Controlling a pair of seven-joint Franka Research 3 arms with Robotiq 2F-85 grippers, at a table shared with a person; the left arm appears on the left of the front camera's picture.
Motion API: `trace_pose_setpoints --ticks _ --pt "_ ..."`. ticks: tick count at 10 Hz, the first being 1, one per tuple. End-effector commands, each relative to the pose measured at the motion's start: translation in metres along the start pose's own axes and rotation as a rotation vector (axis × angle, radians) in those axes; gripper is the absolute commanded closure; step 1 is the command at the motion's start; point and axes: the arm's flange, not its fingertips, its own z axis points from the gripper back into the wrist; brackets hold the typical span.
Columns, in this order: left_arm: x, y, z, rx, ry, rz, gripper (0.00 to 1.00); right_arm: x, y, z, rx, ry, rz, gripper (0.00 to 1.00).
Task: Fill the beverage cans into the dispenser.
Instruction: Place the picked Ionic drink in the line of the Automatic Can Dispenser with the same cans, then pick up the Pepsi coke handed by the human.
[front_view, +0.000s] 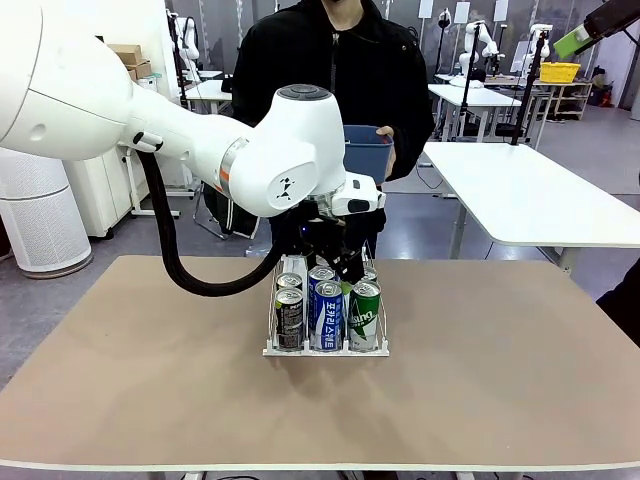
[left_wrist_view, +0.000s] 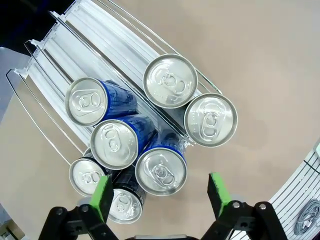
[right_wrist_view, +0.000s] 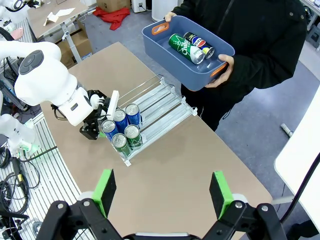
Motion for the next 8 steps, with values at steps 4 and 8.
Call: trace_pose_setpoints --ticks 4,8 --pt "-0.0002 0.0024 0.0004 0.002 0.006 -0.005 0.0 -0.001 0.0002 -0.001 0.003 0.001 -0.001 0.0" --pt "0.0028 -0.0012 0.0044 -0.002 -0.008 -0.031 0.0 -0.001 0.0002 -0.001 0.003 0.001 -0.001 0.0"
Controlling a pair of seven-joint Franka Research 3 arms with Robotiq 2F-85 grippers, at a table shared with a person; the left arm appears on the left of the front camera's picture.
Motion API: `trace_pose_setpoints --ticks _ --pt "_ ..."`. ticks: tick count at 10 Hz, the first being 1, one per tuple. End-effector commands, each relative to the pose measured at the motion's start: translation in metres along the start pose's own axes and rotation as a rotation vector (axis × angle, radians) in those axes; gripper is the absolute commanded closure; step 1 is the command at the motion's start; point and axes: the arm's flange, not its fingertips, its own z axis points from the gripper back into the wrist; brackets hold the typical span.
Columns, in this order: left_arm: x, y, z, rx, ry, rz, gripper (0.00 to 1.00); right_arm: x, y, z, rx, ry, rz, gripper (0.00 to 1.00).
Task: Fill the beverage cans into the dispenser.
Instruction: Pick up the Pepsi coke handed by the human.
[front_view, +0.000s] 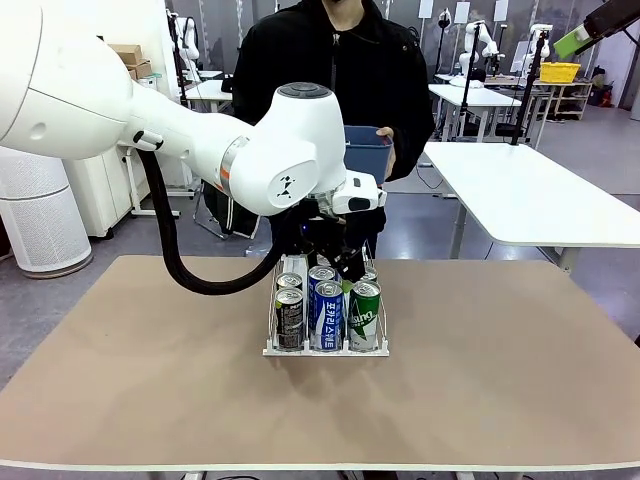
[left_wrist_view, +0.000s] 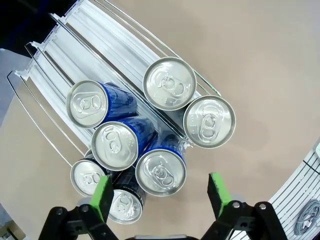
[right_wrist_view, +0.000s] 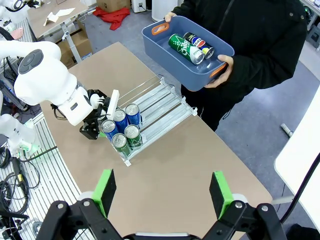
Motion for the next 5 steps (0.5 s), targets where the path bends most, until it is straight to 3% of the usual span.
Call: trace_pose_setpoints --ticks 1,2,5 --pt "-0.005 0.001 0.017 -0.001 -0.024 -0.024 0.0 -0.001 0.0 -0.001 0.003 0.001 -0.001 0.0" --pt "-0.003 -0.002 0.027 0.034 -0.042 -0.05 0.0 -0.001 0.0 -0.001 0.003 0.001 -0.001 0.0" --pt "-0.017 0.012 0.07 -0.03 -0.068 -0.081 0.0 -0.001 0.0 -0.001 0.003 0.001 -0.001 0.0"
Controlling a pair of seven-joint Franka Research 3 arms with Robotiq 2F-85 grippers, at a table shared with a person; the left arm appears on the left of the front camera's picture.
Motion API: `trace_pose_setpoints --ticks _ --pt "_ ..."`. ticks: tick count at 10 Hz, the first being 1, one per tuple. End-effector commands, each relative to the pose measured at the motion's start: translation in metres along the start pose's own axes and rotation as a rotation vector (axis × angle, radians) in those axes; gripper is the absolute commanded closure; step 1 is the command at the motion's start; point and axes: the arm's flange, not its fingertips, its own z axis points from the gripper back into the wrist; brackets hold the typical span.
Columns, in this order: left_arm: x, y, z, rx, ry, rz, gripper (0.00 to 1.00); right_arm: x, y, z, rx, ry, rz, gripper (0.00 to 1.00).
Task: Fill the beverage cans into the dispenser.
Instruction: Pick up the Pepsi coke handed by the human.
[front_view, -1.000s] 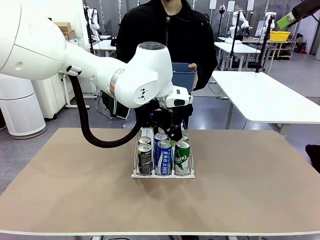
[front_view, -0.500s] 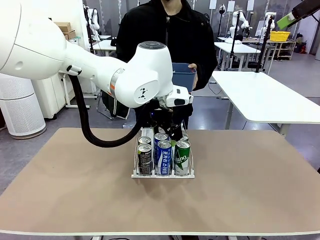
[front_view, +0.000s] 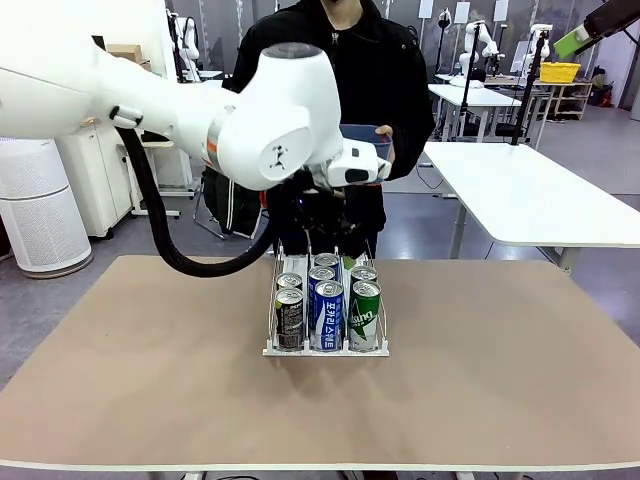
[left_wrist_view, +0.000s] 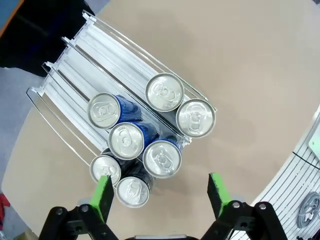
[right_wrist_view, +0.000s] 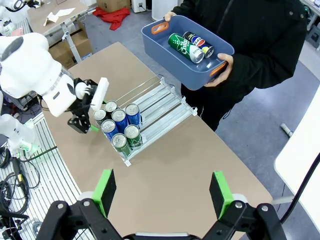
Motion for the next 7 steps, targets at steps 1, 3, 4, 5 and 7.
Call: trace_pose_setpoints --ticks 1,3,4,5,7 --pt "-0.021 0.016 0.025 -0.07 -0.027 -0.007 0.0 -0.001 0.0 -0.001 0.003 0.001 -0.001 0.0" --pt "-0.043 0.045 0.057 -0.115 -0.092 0.006 0.0 -0.001 0.0 -0.001 0.003 0.001 -0.001 0.0" --pt "-0.053 0.062 0.069 -0.131 -0.135 0.034 0.0 -0.001 0.0 -0.001 0.003 0.001 -0.001 0.0" --pt "-0.068 0.077 0.085 -0.133 -0.168 0.052 0.0 -0.001 0.0 -0.001 0.003 0.001 -0.001 0.0" --pt "-0.086 0.1 0.108 -0.087 -0.197 0.084 0.0 -0.001 0.0 -0.001 0.003 0.001 -0.001 0.0"
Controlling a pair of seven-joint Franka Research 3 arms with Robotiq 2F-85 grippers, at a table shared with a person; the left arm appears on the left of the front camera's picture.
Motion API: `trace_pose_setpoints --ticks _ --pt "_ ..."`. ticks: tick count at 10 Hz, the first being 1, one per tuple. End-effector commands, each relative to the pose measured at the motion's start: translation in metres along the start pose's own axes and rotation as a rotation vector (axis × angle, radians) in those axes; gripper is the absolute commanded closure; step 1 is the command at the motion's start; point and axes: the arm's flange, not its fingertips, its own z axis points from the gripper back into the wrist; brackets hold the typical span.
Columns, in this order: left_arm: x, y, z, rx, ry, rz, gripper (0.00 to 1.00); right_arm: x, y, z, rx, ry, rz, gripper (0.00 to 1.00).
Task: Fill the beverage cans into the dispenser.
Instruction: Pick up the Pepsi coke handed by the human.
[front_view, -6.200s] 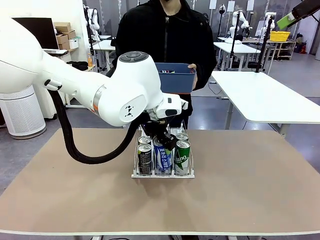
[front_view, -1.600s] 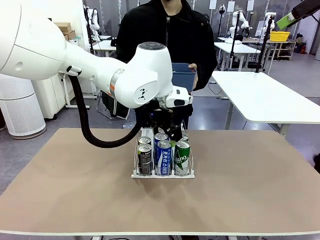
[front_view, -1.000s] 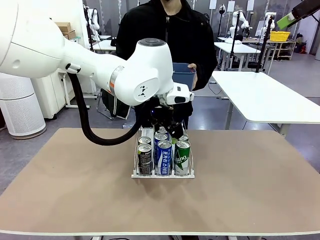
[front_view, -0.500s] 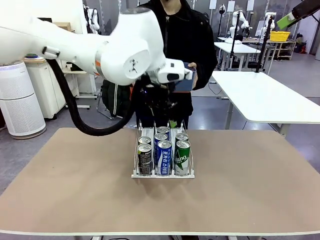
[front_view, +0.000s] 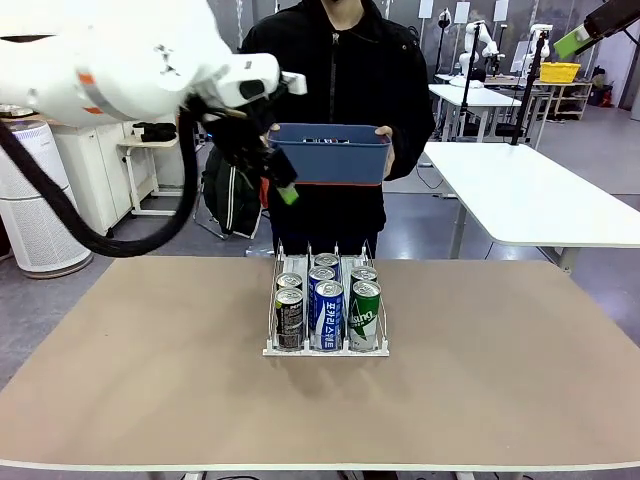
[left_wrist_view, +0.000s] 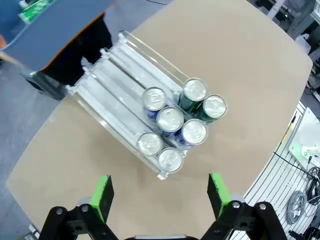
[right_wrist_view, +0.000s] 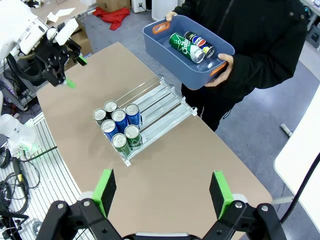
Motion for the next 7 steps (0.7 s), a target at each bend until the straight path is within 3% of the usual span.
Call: trace_pose_setpoints --ticks 1,7 --pt "-0.022 0.01 0.013 -0.005 0.003 0.008 0.0 -0.001 0.0 -0.001 0.004 0.001 -0.001 0.0" --pt "-0.048 0.063 0.059 -0.021 -0.008 0.035 0.0 -0.001 0.0 -0.001 0.004 0.001 -0.001 0.0"
